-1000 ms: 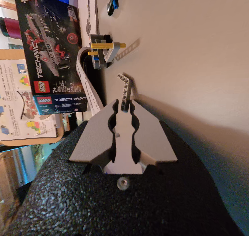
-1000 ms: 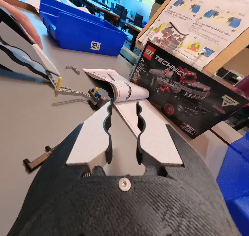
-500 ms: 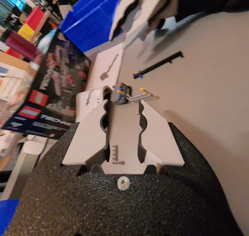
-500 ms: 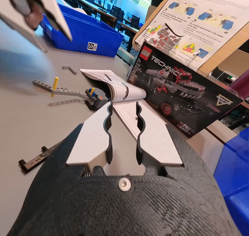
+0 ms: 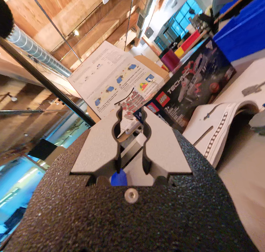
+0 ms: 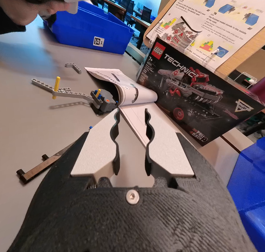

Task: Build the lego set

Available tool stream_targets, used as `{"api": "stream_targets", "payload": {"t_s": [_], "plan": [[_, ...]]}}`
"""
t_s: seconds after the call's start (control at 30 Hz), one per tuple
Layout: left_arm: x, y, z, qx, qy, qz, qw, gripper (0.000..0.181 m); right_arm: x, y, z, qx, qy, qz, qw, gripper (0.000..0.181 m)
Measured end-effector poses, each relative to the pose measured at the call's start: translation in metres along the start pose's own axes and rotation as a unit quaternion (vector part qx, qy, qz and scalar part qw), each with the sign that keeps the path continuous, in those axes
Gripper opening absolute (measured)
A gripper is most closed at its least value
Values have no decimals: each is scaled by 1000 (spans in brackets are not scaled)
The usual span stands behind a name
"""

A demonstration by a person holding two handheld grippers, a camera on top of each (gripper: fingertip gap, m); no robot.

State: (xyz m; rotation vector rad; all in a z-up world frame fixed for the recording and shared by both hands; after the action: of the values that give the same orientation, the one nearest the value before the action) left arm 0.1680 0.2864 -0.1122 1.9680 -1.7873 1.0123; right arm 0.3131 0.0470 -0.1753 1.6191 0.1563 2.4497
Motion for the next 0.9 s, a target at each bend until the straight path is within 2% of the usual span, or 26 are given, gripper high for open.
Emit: {"api": "stream_targets", "payload": {"t_s": [0.2,0.57,0.9], "plan": [[-7,-5,22,-26,-61,-28,997,24,0,0,0,-2,3,0,1000,33],[-22,-11,16,6,-39,-86,996,31,-1,-2,-1,-12,10,-8,1000,33],[-20,-9,9,41,-74,-74,994,26,-1,-1,2,-23,8,-9,1000,32]]}}
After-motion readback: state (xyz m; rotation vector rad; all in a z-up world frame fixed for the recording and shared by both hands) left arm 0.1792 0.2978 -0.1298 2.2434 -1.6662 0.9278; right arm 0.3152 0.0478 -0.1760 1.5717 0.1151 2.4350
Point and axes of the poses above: each gripper's, where its closed fingertips meet, y back along the fingers, x out of its top, z = x × y across the jaws, the point moved 7 cm from there along y, back along the fingers, and after that the axes turned 1 degree about y, right-handed, at the moved point
